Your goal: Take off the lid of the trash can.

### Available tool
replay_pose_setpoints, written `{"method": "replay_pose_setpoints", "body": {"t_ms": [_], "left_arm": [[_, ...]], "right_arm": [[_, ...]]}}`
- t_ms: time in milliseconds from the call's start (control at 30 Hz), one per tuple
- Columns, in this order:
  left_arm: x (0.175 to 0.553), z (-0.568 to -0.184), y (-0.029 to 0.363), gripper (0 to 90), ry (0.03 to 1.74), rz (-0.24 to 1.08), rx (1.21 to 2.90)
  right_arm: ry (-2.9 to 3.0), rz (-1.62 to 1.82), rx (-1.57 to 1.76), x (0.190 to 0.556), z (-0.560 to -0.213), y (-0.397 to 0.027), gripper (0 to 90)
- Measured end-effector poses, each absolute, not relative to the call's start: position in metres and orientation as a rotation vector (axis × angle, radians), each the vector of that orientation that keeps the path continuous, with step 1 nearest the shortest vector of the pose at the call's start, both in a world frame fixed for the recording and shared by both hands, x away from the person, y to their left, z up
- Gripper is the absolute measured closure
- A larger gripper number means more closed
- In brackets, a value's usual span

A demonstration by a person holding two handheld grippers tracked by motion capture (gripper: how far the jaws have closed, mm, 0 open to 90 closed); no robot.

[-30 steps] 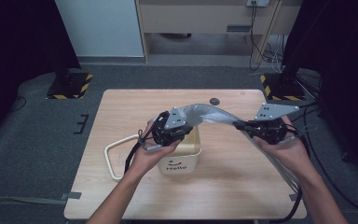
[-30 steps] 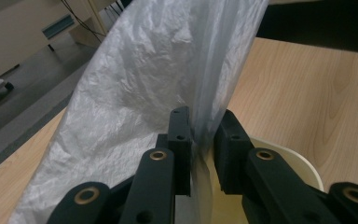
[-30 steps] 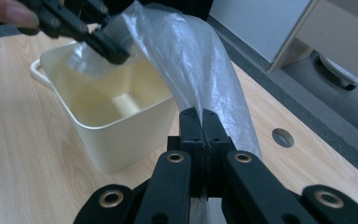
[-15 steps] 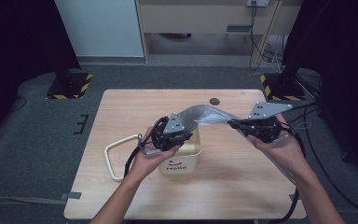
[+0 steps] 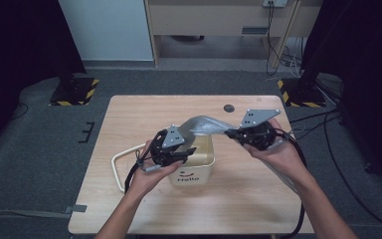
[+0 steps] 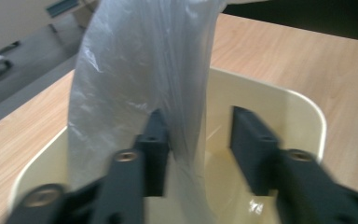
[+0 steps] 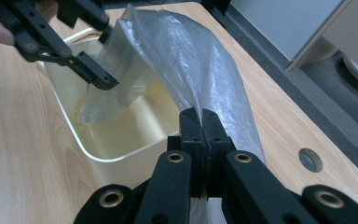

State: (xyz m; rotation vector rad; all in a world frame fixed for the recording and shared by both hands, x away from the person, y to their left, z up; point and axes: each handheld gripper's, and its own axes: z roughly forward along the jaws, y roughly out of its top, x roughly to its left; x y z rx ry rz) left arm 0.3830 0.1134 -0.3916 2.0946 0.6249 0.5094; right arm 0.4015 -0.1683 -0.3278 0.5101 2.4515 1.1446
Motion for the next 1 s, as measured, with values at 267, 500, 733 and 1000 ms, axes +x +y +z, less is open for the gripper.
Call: {"method": "replay_pose_setpoints", "body": {"t_ms": [267, 500, 733, 1000], "left_arm": [[0.380, -0.377, 0.126, 36.9, 0.639, 0.571, 2.055], [0.384, -0.369, 0.124, 31.7, 0.623, 0.576, 2.042], [0.390, -0.370, 0.113, 31.6, 0.607, 0.596, 2.064], [0.392, -0.367, 0.114, 63.8, 0.597, 0.604, 2.087]], "right_arm": [[2.488, 1.112, 0.474, 0.404, -0.331, -0.153, 90.0], [2.513, 1.092, 0.443, 0.404, -0.334, -0.142, 90.0], [2.542, 1.086, 0.409, 0.404, -0.335, -0.126, 90.0], [2.549, 1.080, 0.402, 0.404, -0.338, -0.114, 90.0]]}}
